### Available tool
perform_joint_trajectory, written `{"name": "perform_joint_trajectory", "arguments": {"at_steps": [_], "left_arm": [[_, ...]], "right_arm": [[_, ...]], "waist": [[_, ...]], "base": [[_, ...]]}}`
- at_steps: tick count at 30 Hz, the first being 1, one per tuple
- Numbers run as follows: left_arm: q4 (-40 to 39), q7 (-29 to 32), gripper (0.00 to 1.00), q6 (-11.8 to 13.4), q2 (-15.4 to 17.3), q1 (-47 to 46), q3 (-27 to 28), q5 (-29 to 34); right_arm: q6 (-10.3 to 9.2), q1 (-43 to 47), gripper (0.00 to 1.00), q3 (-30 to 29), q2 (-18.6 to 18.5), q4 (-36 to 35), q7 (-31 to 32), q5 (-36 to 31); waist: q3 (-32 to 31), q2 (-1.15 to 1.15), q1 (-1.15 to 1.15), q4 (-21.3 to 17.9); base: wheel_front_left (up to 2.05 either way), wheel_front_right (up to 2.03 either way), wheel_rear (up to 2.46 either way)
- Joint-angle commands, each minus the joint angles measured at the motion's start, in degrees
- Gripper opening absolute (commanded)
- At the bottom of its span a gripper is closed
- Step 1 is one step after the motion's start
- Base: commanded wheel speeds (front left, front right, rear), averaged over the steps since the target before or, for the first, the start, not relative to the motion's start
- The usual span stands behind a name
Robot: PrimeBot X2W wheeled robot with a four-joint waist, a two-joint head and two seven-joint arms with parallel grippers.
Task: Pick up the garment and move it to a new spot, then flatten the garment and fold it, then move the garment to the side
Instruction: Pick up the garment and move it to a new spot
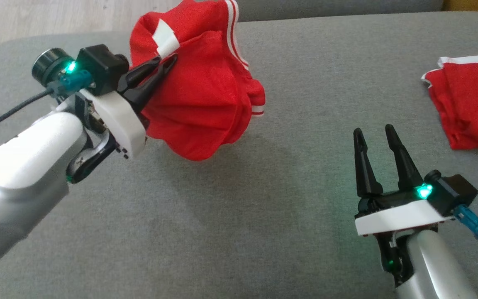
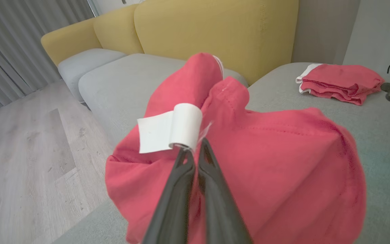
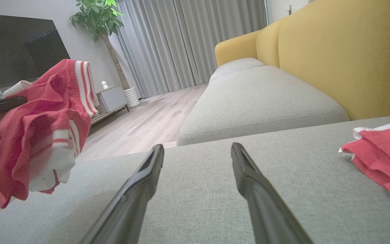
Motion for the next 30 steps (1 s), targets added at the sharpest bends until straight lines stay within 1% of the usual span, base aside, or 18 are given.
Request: {"name": "perform_joint_trajectory", "arguments": {"at_steps": [1, 4, 7, 11, 12, 13, 15, 16, 18, 21, 26, 30], "left_arm": [[-1.5, -0.6, 0.0, 1.1, 2.1, -2.8, 3.4, -0.3], [-2.6, -0.9, 0.0, 3.1, 1.7, -1.8, 3.5, -0.3], [-3.4, -1.0, 0.0, 4.4, 0.6, -0.4, 3.0, -0.3], [-3.3, -1.1, 0.0, 5.5, -2.0, 0.7, 1.8, 0.2], [-3.1, -1.1, 0.0, 5.5, -2.9, 0.9, 1.5, 0.3], [-3.1, -1.1, 0.0, 5.5, -2.9, 0.9, 1.5, 0.3], [-2.5, -0.9, 0.0, 5.4, -4.8, 1.4, 0.8, 0.4], [-1.5, -1.8, 1.0, 5.5, -6.7, 1.7, 0.5, 0.8], [-0.1, -3.6, 1.0, 5.9, -8.3, 2.1, 0.8, 0.9], [1.9, -6.9, 1.0, 6.9, -9.2, 2.6, 1.7, 1.3], [3.9, -12.1, 1.0, 10.1, -8.1, 5.3, 3.9, 1.7], [2.8, -14.2, 1.0, 14.0, -6.3, 10.3, 7.1, 1.5]], "right_arm": [[-0.26, -0.6, 1.0, 1.3, -0.1, -1.8, -0.6, 0.6], [-0.26, -0.5, 1.0, 1.5, -0.1, -2.0, -0.6, 0.6], [-0.26, -0.6, 1.0, 1.4, -0.1, -2.3, -0.6, 0.7], [-0.26, -1.0, 1.0, 1.2, -0.1, -2.7, -0.6, 0.9], [-0.26, -1.1, 1.0, 1.1, -0.1, -2.8, -0.6, 0.9], [-0.26, -1.1, 1.0, 1.1, -0.1, -2.8, -0.6, 0.9], [-0.26, -1.3, 1.0, 1.1, -0.1, -2.9, -0.6, 1.0], [-0.26, -1.4, 1.0, 1.0, -0.1, -3.0, -0.6, 1.1], [-0.26, -1.4, 1.0, 1.0, -0.1, -3.1, -0.6, 1.2], [-0.26, -1.3, 1.0, 0.7, -0.1, -3.3, -0.6, 1.2], [-0.26, -0.5, 1.0, 0.2, -0.1, -3.2, -0.6, 0.8], [-0.26, 0.3, 1.0, -0.2, -0.1, -2.6, -0.6, 0.3]], "waist": [[-0.5, 0.0, 0.01, -0.6], [-0.9, 0.0, 0.01, -1.4], [-0.9, 0.0, 0.01, -2.5], [-0.6, 0.0, 0.01, -4.1], [-0.5, 0.0, 0.01, -4.5], [-0.5, 0.0, 0.01, -4.5], [-0.2, 0.0, 0.01, -5.2], [-0.1, 0.0, 0.01, -5.8], [0.0, 0.0, 0.01, -6.1], [0.1, 0.0, 0.01, -6.1], [-0.6, 0.0, 0.01, -4.0], [-1.5, 0.0, 0.01, -1.6]], "base": [[0.0, 0.0, 0.0], [0.0, 0.0, 0.0], [0.0, 0.0, 0.0], [0.0, 0.0, 0.0], [0.0, 0.0, 0.0], [0.0, 0.0, 0.0], [0.0, 0.0, 0.0], [0.0, 0.0, 0.0], [0.0, 0.0, 0.0], [0.0, 0.0, 0.0], [0.0, 0.0, 0.0], [0.0, 0.0, 0.0]]}}
